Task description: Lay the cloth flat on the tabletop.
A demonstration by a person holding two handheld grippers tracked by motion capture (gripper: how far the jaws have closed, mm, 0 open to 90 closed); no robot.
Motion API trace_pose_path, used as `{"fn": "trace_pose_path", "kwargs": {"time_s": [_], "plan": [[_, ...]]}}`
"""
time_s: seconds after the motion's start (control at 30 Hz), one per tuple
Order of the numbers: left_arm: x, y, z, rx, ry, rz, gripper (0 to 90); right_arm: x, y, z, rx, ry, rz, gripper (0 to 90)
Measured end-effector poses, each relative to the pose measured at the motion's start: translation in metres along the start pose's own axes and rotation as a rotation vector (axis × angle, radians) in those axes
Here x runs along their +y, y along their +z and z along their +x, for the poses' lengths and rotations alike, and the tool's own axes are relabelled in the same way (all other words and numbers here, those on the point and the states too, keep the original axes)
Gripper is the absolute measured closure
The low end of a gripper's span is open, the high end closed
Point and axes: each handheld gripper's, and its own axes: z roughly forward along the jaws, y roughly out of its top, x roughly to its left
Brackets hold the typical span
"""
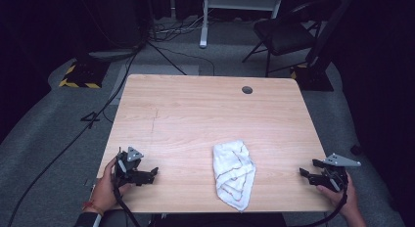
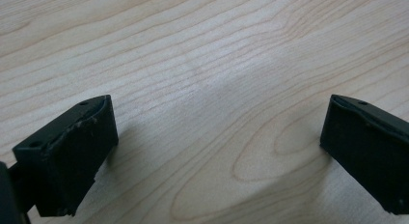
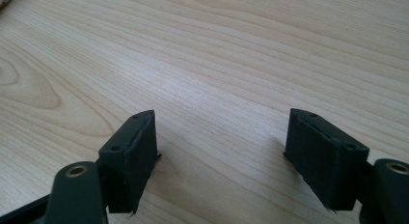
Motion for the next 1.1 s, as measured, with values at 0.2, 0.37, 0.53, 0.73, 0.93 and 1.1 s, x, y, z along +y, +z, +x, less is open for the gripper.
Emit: {"fn": "trace_pose_path", "kwargs": {"time_s": [0.2,0.37,0.53,0.73,0.93,1.1], "plan": [[0.006,0.005,-0.007,-0.010,0.009,0.004,0.0,0.000,0.000,0.001,-0.015,0.001,0.002,26.2],[0.010,0.009,-0.021,-0.053,0.063,0.004,0.3,0.003,0.002,0.001,-0.008,-0.002,0.007,26.0],[0.014,0.012,-0.029,-0.094,0.126,0.008,0.3,0.006,0.005,0.004,-0.014,-0.016,0.012,26.8],[0.022,0.019,-0.043,-0.176,0.216,0.008,0.3,0.023,0.014,0.028,0.044,-0.104,0.047,28.6],[0.035,0.032,-0.067,-0.225,0.274,0.012,0.4,0.035,0.021,0.053,0.092,-0.184,0.078,29.2],[0.047,0.043,-0.095,-0.297,0.357,0.012,0.4,0.056,0.029,0.089,0.138,-0.266,0.076,29.1]]}}
